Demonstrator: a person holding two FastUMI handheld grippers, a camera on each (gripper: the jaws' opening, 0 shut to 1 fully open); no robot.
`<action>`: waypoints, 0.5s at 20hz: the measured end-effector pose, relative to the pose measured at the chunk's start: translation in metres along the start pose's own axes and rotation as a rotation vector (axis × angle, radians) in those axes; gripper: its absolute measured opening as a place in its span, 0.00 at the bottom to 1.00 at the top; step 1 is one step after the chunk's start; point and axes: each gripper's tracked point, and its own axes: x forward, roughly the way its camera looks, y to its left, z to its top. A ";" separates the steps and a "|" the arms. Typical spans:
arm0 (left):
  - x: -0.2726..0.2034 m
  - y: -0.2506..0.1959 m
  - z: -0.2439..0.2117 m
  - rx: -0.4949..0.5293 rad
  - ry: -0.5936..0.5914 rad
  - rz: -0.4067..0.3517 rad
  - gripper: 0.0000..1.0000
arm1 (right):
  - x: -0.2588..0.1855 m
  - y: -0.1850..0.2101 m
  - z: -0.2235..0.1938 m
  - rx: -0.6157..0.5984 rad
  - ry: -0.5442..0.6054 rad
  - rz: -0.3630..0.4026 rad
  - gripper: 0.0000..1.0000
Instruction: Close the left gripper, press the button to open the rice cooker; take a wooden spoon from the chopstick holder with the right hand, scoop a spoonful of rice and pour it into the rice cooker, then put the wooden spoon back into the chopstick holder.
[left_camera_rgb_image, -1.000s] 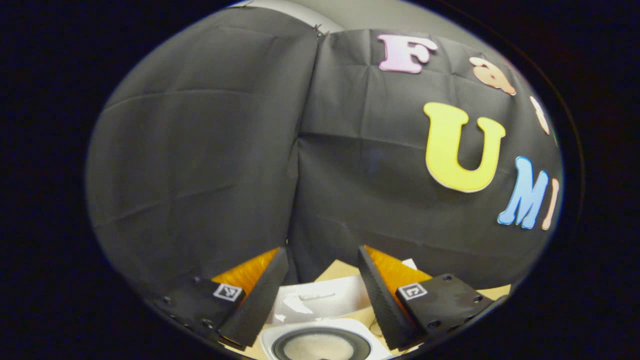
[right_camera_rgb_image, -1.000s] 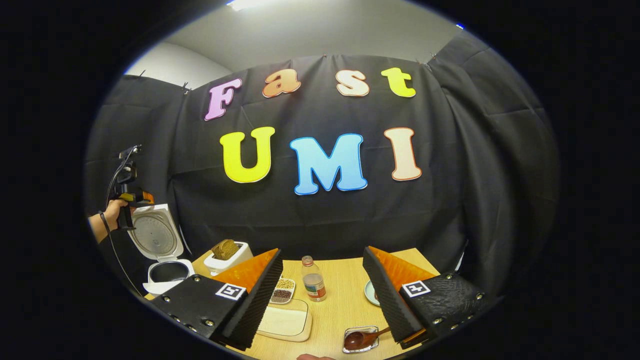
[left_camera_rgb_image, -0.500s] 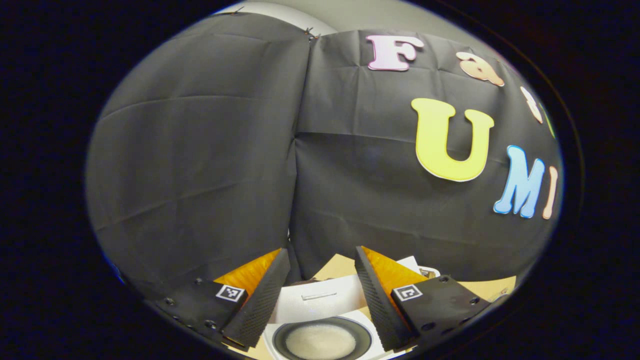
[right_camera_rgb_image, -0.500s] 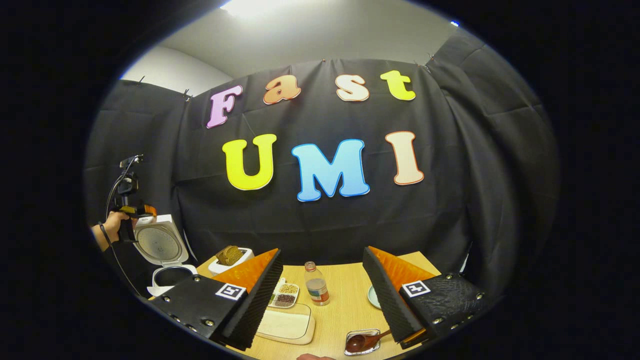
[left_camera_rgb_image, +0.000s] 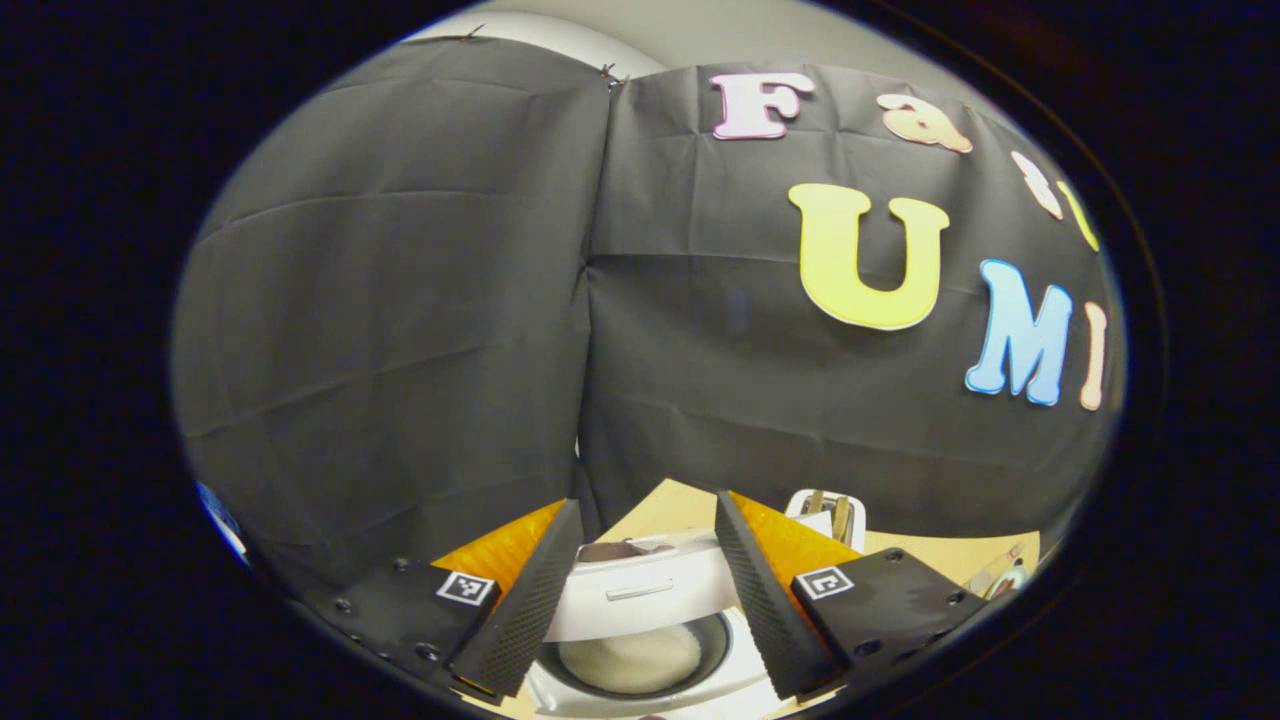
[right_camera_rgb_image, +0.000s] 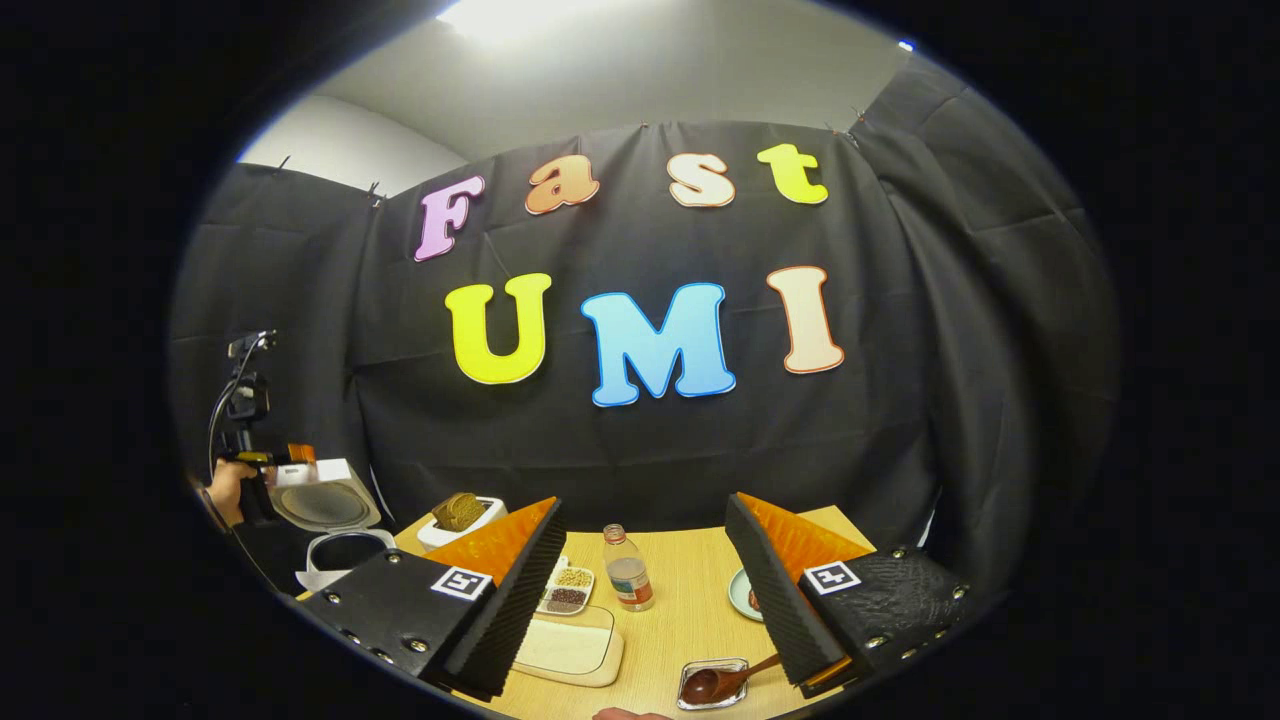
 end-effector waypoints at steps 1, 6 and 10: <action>-0.002 -0.001 -0.004 -0.008 0.008 -0.003 0.90 | -0.003 -0.001 0.000 0.003 0.001 0.000 0.98; -0.013 -0.010 -0.026 -0.023 0.054 -0.017 0.94 | -0.011 -0.008 0.004 -0.010 -0.010 -0.005 0.98; -0.018 -0.017 -0.062 -0.031 0.154 -0.041 0.91 | -0.017 -0.010 0.004 -0.010 -0.004 -0.005 0.98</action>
